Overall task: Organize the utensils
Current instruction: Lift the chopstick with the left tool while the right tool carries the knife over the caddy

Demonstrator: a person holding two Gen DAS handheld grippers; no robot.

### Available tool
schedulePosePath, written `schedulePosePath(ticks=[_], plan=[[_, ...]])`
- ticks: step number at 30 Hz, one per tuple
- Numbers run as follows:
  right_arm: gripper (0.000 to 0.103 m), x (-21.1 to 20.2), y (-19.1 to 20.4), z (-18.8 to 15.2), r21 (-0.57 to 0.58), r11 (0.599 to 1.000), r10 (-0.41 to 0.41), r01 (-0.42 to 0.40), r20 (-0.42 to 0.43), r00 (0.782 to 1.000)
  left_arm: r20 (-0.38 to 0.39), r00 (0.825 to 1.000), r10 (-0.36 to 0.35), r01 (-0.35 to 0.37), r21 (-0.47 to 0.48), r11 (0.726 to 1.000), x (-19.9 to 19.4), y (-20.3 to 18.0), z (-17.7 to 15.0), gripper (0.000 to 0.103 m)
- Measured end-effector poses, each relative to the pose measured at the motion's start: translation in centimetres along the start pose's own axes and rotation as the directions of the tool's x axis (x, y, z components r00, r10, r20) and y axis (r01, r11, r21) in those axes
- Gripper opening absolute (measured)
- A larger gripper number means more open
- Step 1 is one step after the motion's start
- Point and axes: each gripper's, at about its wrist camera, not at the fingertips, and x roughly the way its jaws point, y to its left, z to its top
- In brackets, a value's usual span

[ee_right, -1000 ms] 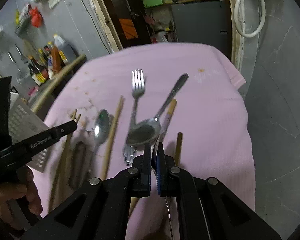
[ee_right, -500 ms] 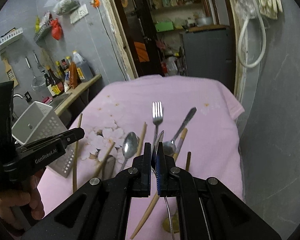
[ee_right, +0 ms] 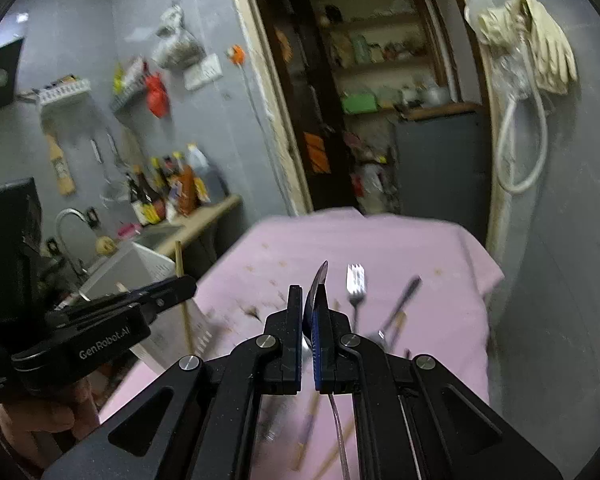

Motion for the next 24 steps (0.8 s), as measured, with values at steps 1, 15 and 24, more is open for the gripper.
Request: schedulePosePath(ticks=[1,15,24], plan=[[0.004,-0.2,0.2,0.5,-0.001,1.0,0.015,-0.015,0.014,1.0,0.018,1.0,-0.004,0.004,-0.002,1.0,-0.6,0.3,0.6,0.006],[0.004,4.8,8.0,7.2,0.176,0.924,0.299,-0.339,0.219,0.929,0.169,0.985,0.043,-0.052,0.047,0.998,-7.3,8.3,10.2,0.006],[0.004,10.8,14.2,5.7,0.212,0.885,0.354,-0.415,0.271,0.895,0.182,0.979,-0.086,0.106,-0.1,0.989,-8.4,15.4,13.6,0.006]])
